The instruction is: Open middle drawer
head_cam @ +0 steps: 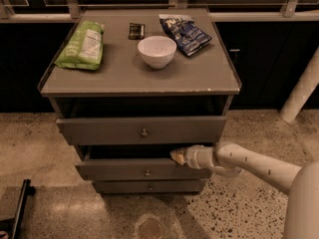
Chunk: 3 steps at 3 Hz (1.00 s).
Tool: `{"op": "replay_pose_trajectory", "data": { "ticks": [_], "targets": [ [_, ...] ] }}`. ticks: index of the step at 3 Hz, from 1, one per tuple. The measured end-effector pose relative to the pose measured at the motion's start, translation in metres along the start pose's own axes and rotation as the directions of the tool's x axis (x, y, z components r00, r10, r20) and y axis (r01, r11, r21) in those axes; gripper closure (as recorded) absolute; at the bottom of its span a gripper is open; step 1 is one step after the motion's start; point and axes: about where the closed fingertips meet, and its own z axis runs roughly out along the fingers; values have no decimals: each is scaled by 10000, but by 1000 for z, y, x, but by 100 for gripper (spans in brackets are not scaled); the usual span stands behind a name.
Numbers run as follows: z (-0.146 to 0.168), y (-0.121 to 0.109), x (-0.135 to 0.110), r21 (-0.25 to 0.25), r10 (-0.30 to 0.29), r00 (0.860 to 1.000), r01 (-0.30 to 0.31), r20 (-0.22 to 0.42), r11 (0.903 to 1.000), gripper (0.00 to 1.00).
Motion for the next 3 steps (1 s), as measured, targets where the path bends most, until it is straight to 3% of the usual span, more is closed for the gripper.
{"op": "replay_pose_trajectory", "data": {
  "ticks": [2,3],
  "targets": [
    [-4,9,4,-208,-26,9997,21,-247,9998,100],
    [-4,15,7,-403,-313,9985,295,-456,9988,100]
  ]
}}
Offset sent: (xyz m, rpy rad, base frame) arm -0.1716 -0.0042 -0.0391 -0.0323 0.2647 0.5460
